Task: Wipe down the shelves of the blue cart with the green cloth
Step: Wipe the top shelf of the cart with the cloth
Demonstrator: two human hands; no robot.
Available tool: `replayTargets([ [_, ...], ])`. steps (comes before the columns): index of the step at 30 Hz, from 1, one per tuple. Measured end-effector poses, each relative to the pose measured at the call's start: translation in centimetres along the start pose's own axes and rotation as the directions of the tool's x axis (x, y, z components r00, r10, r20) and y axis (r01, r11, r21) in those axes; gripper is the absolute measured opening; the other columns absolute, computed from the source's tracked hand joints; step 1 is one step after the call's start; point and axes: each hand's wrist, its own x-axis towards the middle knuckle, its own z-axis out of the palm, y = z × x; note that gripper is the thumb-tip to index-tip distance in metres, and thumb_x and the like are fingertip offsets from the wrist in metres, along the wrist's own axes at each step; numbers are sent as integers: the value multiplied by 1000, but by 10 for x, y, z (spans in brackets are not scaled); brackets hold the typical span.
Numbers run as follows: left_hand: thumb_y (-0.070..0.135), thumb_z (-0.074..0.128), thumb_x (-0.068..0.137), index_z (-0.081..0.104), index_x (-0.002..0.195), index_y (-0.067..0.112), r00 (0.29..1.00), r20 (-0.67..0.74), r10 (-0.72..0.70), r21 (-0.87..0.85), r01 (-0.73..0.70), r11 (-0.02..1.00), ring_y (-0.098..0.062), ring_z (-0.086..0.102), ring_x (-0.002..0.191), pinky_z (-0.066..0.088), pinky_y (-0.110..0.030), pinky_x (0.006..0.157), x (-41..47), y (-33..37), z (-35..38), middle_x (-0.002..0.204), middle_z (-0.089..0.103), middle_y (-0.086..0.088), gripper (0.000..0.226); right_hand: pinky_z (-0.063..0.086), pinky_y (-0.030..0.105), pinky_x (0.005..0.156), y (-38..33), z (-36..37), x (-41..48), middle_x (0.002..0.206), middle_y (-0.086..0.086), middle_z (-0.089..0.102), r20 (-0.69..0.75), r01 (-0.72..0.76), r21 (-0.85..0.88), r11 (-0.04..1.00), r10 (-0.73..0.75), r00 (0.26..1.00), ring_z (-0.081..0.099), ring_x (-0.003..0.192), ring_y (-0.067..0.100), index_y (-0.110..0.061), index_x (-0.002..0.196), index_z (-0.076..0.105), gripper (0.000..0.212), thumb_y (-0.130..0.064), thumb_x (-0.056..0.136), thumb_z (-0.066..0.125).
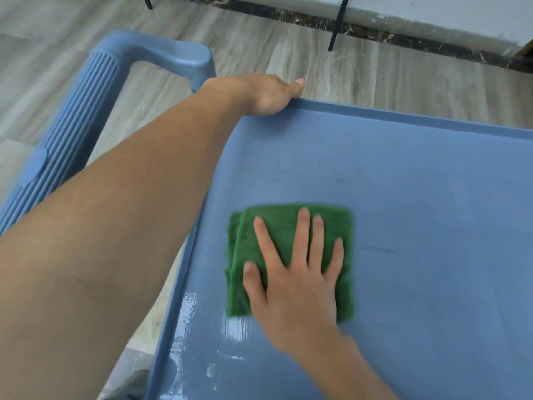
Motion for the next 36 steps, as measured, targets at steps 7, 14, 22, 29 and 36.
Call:
replayTargets([
  [7,77,14,88,45,144,43,999,-13,38,1,-38,999,-25,32,144,17,-51,119,7,-9,2,157,38,4,73,-10,64,110,-13,10,167,159,19,-5,67,-75,18,997,73,995,-11,145,37,-51,145,7,66,-66,81,18],
  [14,71,15,95,36,149,39,998,-33,59,31,-58,998,-25,29,146,17,-46,118,-8,-24,4,158,37,3,66,-10,64,111,-22,11,215,159,19,-4,84,-131,-31,991,133,988,-9,145,38,-43,144,21,71,-67,78,14],
  [22,70,11,94,30,153,38,995,-31,96,119,-91,989,-24,22,149,14,-48,121,-15,-41,7,162,27,5,70,-6,64,112,-41,13,121,161,14,-7,49,-88,3,996,88,995,-10,146,35,-51,145,4,62,-64,85,17],
  [29,76,7,86,22,154,39,997,-11,72,119,-70,990,-24,15,152,11,-53,121,-11,-44,9,165,20,7,79,15,66,110,-75,8,-54,160,16,13,33,23,1,1000,-23,999,10,147,37,-44,147,20,71,-57,82,44],
  [36,74,10,89,26,153,39,998,-23,64,120,-60,991,-25,16,151,12,-53,121,-16,-41,9,164,21,8,74,48,62,87,-88,12,-139,127,15,60,64,-7,-88,996,13,998,57,117,39,-51,121,57,53,-60,73,36],
])
